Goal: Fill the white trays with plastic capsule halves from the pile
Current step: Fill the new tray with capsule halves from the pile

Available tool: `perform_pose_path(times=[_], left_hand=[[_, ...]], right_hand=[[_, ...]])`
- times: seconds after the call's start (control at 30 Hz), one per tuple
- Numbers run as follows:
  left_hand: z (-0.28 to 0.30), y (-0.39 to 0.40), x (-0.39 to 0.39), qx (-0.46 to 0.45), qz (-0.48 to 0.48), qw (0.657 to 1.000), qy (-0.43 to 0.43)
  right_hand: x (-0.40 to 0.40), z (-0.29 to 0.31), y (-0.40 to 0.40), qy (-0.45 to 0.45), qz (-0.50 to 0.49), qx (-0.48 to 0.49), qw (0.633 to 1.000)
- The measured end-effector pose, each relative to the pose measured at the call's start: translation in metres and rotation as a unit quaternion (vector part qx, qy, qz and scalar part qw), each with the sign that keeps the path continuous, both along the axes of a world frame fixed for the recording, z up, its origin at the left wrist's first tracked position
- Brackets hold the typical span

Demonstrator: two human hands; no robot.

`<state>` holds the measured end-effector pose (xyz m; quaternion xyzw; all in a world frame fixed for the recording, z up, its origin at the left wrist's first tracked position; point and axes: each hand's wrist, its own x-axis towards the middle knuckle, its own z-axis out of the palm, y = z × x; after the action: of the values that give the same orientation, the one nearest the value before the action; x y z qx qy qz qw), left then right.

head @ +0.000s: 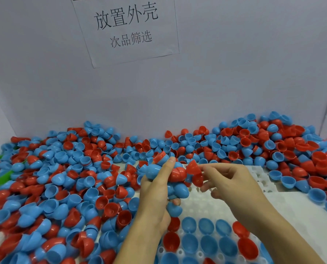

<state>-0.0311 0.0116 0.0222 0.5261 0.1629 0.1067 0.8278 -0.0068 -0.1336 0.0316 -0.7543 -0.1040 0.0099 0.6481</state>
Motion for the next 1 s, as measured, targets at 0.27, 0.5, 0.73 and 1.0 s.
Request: perform_pose_path(times=[0.27,0.5,0.73,1.0], left_hand=[[-0.002,0.000,0.001,0.004,-0.026,1.000,-0.007],[-0.004,0.003,0.002,-0.010,-0.028,1.000,-0.008],[-0.003,0.003,0.002,-0.003,-0.042,0.999,-0.007],[0.001,0.003,0.000,0.012,-0.037,0.999,-0.014]], right_hand=[[0.003,0.009,-0.024,0.055,-0.029,0.018,0.998],[0.006,0.028,-0.075,0.070,-0.092,-0.055,0.992],[0.002,0.032,-0.131,0.101,-0.033,-0.371,0.922],[0.002,0.025,-0.135,0.197,0.001,-0.495,0.846]])
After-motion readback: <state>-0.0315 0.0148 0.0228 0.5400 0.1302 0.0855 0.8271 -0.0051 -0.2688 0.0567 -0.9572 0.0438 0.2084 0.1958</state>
